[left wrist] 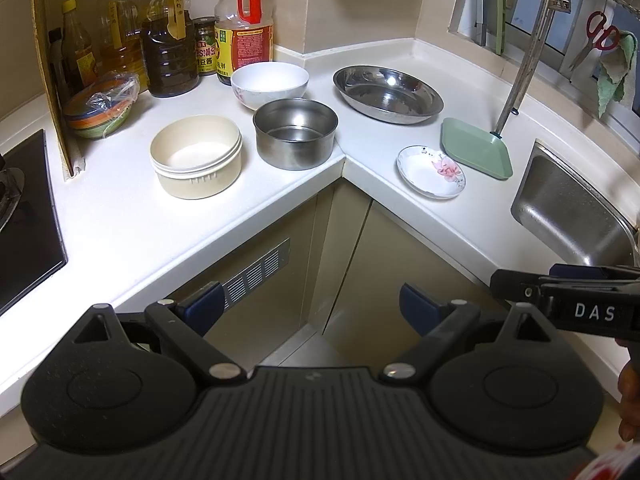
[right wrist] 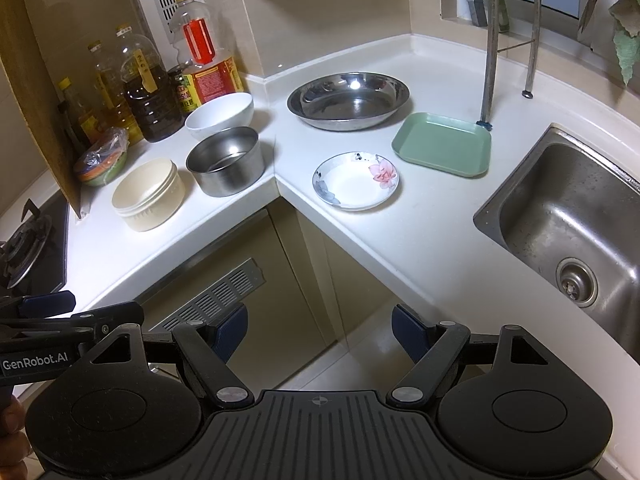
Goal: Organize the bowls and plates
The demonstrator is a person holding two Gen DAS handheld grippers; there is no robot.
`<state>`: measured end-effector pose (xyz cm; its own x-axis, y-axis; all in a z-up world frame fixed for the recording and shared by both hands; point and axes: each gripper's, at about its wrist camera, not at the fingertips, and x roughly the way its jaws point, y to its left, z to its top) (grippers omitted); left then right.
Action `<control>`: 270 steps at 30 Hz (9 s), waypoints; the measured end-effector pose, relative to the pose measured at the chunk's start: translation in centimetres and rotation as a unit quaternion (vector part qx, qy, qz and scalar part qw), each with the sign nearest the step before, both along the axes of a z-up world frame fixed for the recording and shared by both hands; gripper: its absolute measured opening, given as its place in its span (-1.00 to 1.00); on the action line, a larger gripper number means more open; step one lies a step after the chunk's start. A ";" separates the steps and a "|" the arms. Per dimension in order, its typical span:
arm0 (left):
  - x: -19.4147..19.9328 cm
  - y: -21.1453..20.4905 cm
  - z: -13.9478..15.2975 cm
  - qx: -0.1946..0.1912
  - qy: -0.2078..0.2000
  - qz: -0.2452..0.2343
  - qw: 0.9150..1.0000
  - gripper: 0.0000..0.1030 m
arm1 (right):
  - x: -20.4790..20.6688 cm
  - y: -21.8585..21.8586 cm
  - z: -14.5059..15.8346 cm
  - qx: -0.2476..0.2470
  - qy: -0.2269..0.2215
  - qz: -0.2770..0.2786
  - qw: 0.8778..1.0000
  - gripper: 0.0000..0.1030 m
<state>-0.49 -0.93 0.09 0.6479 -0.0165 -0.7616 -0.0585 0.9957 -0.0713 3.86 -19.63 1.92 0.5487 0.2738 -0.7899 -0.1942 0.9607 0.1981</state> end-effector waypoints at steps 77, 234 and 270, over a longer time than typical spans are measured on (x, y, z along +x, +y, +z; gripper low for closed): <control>21.6 -10.1 -3.2 -0.014 -0.007 -0.163 0.986 0.71 | 14.2 -14.8 -1.9 0.056 -0.066 -0.142 0.986 0.54; 42.9 -5.2 -6.0 0.021 0.018 -0.071 0.997 -0.64 | 40.0 -4.9 -9.5 0.084 -0.030 -0.016 0.996 -0.47; 26.6 -7.1 -0.5 -0.003 0.007 -0.046 0.999 -0.52 | 26.2 -10.8 -3.5 0.103 -0.048 0.012 0.993 0.16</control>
